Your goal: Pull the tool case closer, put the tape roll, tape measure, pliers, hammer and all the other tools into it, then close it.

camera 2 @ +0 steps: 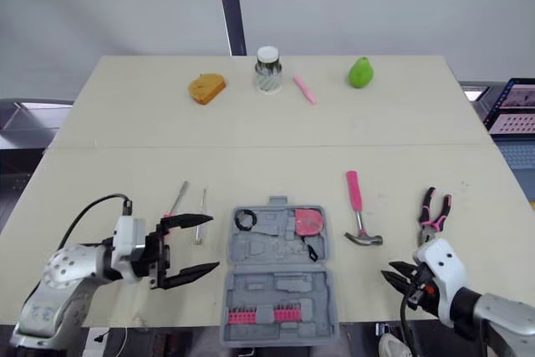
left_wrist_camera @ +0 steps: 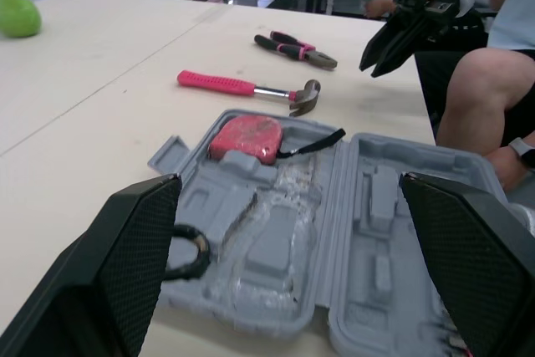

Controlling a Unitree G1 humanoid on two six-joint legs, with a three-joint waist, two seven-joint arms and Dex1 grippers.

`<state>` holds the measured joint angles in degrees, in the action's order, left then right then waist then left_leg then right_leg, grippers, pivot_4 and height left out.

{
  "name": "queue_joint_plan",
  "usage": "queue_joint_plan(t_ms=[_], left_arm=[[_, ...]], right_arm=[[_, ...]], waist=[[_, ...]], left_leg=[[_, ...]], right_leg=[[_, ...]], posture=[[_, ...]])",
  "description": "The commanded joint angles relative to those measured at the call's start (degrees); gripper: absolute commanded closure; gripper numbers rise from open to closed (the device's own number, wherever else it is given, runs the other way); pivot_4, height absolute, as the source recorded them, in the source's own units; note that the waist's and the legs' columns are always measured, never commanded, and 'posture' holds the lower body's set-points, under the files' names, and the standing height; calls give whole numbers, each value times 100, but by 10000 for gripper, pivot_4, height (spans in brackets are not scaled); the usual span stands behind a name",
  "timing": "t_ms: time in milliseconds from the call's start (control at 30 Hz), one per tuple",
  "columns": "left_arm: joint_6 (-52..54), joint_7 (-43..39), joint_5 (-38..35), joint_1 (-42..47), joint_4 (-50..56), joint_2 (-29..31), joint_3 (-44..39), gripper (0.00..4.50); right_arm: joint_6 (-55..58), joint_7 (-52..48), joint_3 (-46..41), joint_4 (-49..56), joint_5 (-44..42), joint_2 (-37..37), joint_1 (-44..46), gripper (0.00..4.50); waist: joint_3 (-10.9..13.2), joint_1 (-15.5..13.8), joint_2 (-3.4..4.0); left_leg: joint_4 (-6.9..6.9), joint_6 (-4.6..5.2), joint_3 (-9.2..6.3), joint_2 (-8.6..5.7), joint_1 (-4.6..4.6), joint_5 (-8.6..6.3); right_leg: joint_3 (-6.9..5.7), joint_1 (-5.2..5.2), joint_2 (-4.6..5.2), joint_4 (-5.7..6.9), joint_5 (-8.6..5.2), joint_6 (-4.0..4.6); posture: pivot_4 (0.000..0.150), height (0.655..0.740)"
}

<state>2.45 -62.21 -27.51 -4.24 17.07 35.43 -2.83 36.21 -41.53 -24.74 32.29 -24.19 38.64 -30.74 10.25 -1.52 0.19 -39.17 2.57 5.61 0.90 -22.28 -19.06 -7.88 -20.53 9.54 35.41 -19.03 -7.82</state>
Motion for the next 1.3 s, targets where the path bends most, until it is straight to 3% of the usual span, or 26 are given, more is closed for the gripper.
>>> queue_joint_plan(t_ms=[33,133,267,633,1300], left_arm=[[74,-112,76,199,40,48,247,0],[247,-42,57,488,-16,-33,388,0],[329,-22,122,731,-45,-105,561,0],[351,176,266,807,136,-151,689,0],[422,506,314,508,562,-122,684,0]], right_arm=[[470,692,-368,441,-46,-295,-27,15232],[777,1452,-450,558,162,-724,154,210],[1260,2256,-452,548,360,-1132,558,210],[2698,3967,-797,-396,502,-2126,2887,210],[2998,4271,-838,-1381,771,-2076,3793,210]], waist=[[0,5,0],[0,9,0],[-2,11,6],[0,31,15],[-1,90,16]], left_leg=[[0,-1,0,1,-1,1],[1,-2,5,1,-1,0],[1,-3,6,0,-3,1],[3,-2,15,0,-9,8],[3,4,38,-4,-57,27]], right_leg=[[1,-3,-1,1,0,0],[8,-9,-2,3,0,0],[11,-11,-2,5,0,0],[17,-29,-8,24,-1,2],[38,-98,-7,51,-1,2]], posture=[[1500,6950],[1500,6950],[1500,6950],[1500,6950],[1500,6950]])
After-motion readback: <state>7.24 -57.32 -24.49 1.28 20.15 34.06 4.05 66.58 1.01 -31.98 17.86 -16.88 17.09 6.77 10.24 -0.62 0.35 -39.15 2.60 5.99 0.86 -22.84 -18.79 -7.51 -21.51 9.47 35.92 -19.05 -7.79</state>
